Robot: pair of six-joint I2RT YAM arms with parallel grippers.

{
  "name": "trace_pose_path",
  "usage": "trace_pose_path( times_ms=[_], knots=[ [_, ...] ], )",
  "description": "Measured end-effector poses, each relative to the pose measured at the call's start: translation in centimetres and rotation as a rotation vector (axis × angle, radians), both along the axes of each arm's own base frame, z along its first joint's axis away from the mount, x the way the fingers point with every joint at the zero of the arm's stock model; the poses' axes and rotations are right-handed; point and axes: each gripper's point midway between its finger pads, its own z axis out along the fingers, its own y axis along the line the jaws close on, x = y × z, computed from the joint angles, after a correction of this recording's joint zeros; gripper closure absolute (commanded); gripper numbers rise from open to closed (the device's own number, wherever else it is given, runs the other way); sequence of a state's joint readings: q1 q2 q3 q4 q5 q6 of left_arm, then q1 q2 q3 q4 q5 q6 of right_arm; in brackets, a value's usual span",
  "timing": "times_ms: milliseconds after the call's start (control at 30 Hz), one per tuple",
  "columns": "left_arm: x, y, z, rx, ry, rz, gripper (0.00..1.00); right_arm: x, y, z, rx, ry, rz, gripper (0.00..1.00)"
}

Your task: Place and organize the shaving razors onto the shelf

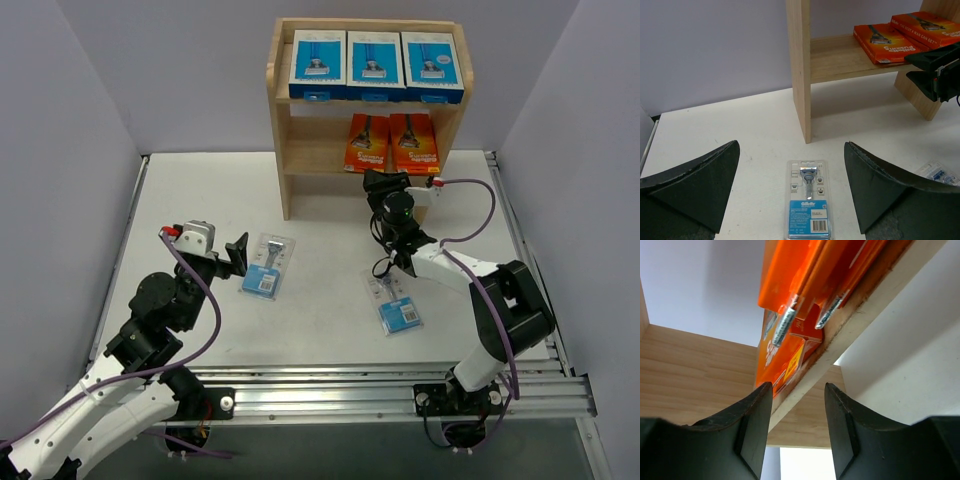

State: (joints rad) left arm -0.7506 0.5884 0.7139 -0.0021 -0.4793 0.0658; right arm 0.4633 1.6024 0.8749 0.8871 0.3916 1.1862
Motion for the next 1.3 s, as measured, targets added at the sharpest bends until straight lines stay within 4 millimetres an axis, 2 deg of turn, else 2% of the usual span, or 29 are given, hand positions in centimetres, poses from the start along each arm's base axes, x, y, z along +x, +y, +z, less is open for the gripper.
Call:
trace_pose_path(
  times_ms=[167,400,1133,1300],
  knots=[
    [0.0,-0.1,0.0,0.002,0.0,-0.004,0.06,0.3,0.0,-0.4,0.01,0.007,-0.003,0.67],
    [-0.1,-0.2,-0.1,0.004,0.0,-0.009,0.06,0.5,-0.1,0.4,0.032,-0.015,-0.008,0.72],
    [-0.2,-0.4,0.0,0.021,-0.005,-0.016,0.06,1.3,-1.3,0.9,0.124,-0.035,-0.037,0.96],
    [-0.3,-0.4,0.0,0.022,-0.008,-0.018,0.06,1.3,-1.2,1.6,0.157,-0.062,-0.036,1.0]
  ],
)
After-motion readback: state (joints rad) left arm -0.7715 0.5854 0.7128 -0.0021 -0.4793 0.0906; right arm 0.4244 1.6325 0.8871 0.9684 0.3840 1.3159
